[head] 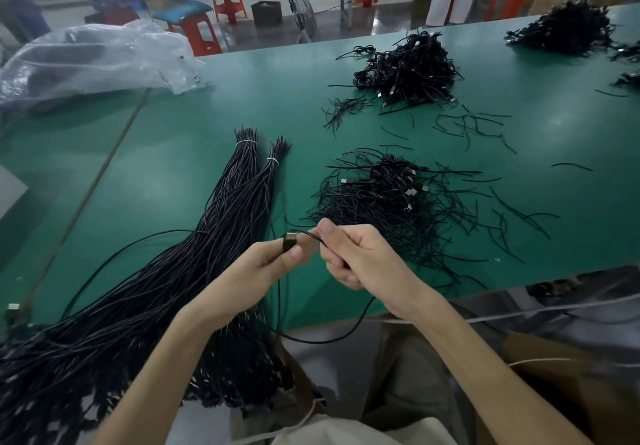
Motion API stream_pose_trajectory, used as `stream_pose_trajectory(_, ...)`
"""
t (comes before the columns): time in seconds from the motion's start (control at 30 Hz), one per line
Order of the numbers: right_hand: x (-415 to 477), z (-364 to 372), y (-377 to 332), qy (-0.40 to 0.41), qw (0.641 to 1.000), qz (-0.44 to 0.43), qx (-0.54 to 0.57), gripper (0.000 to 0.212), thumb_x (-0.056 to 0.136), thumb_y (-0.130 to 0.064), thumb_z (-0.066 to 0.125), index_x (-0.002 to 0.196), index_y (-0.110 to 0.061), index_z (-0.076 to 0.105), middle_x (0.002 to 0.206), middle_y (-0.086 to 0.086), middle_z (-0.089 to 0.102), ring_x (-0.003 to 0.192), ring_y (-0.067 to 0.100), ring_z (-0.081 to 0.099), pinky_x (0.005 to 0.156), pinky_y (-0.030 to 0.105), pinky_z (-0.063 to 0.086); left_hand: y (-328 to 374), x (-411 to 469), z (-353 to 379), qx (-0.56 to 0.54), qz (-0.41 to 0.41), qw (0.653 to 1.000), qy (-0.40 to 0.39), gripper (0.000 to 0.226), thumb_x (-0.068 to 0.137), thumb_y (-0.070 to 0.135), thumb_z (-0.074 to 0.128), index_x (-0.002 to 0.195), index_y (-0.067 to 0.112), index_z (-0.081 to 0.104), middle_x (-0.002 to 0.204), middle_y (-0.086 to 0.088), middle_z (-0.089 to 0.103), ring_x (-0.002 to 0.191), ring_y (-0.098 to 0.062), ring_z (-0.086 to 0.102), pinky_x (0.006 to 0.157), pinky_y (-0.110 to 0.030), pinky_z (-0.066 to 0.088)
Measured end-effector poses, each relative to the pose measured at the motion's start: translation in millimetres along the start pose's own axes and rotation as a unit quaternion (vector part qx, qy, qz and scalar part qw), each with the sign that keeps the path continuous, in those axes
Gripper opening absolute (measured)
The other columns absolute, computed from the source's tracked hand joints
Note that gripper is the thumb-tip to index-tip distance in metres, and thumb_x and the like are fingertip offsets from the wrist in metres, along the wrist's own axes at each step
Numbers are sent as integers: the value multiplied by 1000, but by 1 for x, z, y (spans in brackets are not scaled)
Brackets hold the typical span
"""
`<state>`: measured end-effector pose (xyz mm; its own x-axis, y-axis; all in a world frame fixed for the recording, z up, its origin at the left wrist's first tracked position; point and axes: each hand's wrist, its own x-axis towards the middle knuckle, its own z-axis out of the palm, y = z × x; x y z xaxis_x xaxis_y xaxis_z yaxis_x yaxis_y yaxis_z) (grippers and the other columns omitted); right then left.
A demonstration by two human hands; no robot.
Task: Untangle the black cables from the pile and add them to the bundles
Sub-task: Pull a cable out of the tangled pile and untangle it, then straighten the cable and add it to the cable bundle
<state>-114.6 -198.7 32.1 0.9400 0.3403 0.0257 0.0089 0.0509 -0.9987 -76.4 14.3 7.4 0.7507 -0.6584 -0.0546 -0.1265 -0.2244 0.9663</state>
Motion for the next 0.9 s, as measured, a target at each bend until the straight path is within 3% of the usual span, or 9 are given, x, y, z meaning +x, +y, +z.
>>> stream_pose_trajectory(0.1, -1, 1, -8, 29, 998, -19, 43, 53, 103, -51, 46, 60, -19, 43, 49, -1, 32, 43, 13, 22, 43, 22, 21, -4, 0, 3, -24, 1, 999, -47, 42, 108, 41, 49, 148, 28, 54, 151, 7, 55, 144, -15, 47, 119, -29, 35)
stream_pose_trajectory(0.23, -1, 5, -10, 15, 999, -31, 14, 55, 106, -46, 44, 62, -12, 44, 50, -1, 34, 42, 12, 26, 44, 21, 23, -3, 4, 15, -124, 49, 991, -8, 49, 112, 31, 34, 151, 4, 46, 158, -9, 47, 150, -24, 39, 125, -43, 27)
stream_pose_trajectory(0.37, -2, 24, 10, -33, 999, -27, -28, 51, 108, -40, 43, 63, -15, 45, 53, 1, 36, 43, 11, 29, 45, 18, 26, 17, 12, 27, -330, 100, 935, 77, 60, 107, 45, 23, 149, 8, 45, 154, -7, 52, 145, -22, 47, 110, -27, 44)
stream_pose_trajectory(0.47, -2, 31, 33, -91, 994, 26, -62, 60, 108, -44, 44, 65, -3, 44, 53, 8, 35, 43, 14, 28, 46, 21, 25, 30, 6, 21, -475, 84, 867, 122, 48, 109, 45, 28, 120, 14, 64, 99, 6, 75, 81, -5, 70, 72, -19, 56)
stream_pose_trajectory(0.53, -1, 22, 42, -105, 990, 69, -63, 62, 106, -50, 45, 63, -6, 42, 53, 7, 32, 44, 17, 25, 46, 26, 22, 39, -5, 9, -510, 85, 851, 90, 48, 113, 41, 29, 93, 18, 66, 61, 12, 58, 43, -2, 39, 48, -16, 40)
stream_pose_trajectory(0.67, 8, -6, 43, -34, 990, 140, 11, 57, 103, -55, 50, 58, -22, 37, 50, -3, 26, 41, 13, 18, 43, 27, 15, 36, -26, -14, -125, 53, 990, -28, 54, 105, 58, 43, 76, 20, 66, 50, 7, 52, 40, -11, 35, 39, -30, 29)
stream_pose_trajectory(0.77, 15, -16, 33, 12, 989, 139, 52, 58, 102, -56, 51, 57, -22, 37, 48, -4, 24, 39, 12, 16, 44, 30, 9, 22, -28, -10, 47, -51, 992, -109, 53, 108, 54, 37, 99, 15, 73, 79, -6, 76, 53, -21, 63, 47, -28, 46)
stream_pose_trajectory(0.83, 16, -11, 26, -2, 991, 114, 72, 58, 105, -53, 48, 57, -21, 38, 46, -3, 25, 39, 12, 16, 41, 24, 14, 10, -22, 1, 71, -63, 993, -63, 49, 109, 42, 34, 120, 11, 69, 111, -4, 78, 91, -24, 77, 75, -35, 61)
stream_pose_trajectory(0.9, 14, 1, 20, -23, 993, 92, 76, 58, 107, -50, 44, 58, -20, 39, 46, -3, 27, 39, 13, 18, 40, 22, 18, 1, -15, 10, 22, -54, 998, 15, 47, 107, 34, 34, 135, 7, 62, 129, -1, 72, 121, -23, 68, 102, -35, 55)
